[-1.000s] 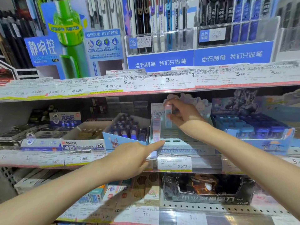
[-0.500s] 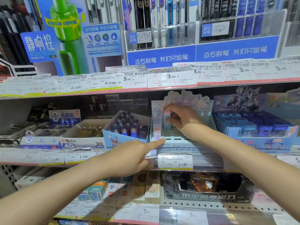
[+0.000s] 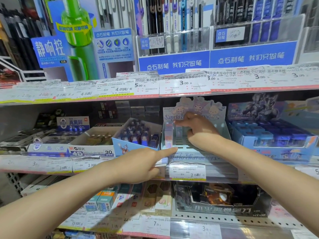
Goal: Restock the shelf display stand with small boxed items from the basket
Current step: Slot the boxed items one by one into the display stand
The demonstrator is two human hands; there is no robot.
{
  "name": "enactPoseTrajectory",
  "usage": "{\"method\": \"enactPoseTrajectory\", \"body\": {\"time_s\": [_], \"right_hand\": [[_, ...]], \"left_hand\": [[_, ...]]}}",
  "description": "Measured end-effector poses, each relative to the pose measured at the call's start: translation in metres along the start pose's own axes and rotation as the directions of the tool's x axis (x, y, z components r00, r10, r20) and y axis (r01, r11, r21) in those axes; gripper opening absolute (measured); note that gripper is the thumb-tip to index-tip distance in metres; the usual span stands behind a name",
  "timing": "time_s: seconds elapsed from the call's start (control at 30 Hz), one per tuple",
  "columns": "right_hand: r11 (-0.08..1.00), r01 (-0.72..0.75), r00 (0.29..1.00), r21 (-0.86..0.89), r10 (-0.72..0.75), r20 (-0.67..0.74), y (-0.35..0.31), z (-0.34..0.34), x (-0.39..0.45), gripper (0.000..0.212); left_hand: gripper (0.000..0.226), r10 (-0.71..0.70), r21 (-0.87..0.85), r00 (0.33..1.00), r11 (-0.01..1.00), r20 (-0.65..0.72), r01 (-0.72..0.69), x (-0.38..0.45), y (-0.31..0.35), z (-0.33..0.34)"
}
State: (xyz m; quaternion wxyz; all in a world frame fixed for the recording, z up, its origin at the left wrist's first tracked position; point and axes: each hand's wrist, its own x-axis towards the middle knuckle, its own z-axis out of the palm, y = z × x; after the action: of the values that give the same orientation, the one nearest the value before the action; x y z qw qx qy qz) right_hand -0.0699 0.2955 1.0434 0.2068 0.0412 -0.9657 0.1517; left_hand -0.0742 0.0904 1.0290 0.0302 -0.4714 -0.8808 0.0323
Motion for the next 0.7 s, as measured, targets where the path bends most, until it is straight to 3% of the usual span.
{"method": "enactPoseTrajectory", "body": {"time_s": [0.13,0.23,0.3,0.37,0.47,0.6,0.7], "right_hand": [[1.000,-0.006,0.999,0.011,0.006,0.037,0.005,0.001,-0.003,0.067],[0.932,0.010,0.993,0.363,0.033,-0.112,0.001,-0.001,0.002,0.052],[0.796,-0.009,0.960,0.605,0.176,-0.218,-0.003,-0.009,-0.001,0.040],[0.736,0.042,0.964,0.675,0.147,-0.220,-0.012,-0.021,-0.009,0.046],[0.634,0.028,0.991,0.773,0.081,-0.103,-0.030,-0.036,-0.029,0.043],[0.658,-0.045,0.992,0.752,-0.058,0.110,-0.049,-0.046,-0.045,0.016],[0.683,-0.034,0.992,0.729,-0.069,0.110,-0.054,-0.049,-0.049,0.010]], "left_hand": [[0.068,-0.003,-0.071,1.000,0.998,-0.004,0.002,0.003,-0.004,0.001],[0.057,-0.015,-0.311,0.994,0.950,-0.109,-0.020,0.000,-0.002,0.001],[0.036,-0.082,-0.618,0.979,0.784,-0.189,-0.054,-0.002,0.002,-0.003],[0.017,-0.112,-0.873,0.977,0.475,-0.183,-0.109,-0.003,0.008,-0.009],[0.014,-0.095,-0.970,0.975,0.156,-0.201,-0.185,-0.004,0.016,-0.016],[0.029,-0.061,-0.976,0.975,0.006,-0.216,-0.216,-0.003,0.018,-0.021],[0.048,-0.047,-0.976,0.978,-0.060,-0.204,-0.207,-0.001,0.017,-0.022]]}}
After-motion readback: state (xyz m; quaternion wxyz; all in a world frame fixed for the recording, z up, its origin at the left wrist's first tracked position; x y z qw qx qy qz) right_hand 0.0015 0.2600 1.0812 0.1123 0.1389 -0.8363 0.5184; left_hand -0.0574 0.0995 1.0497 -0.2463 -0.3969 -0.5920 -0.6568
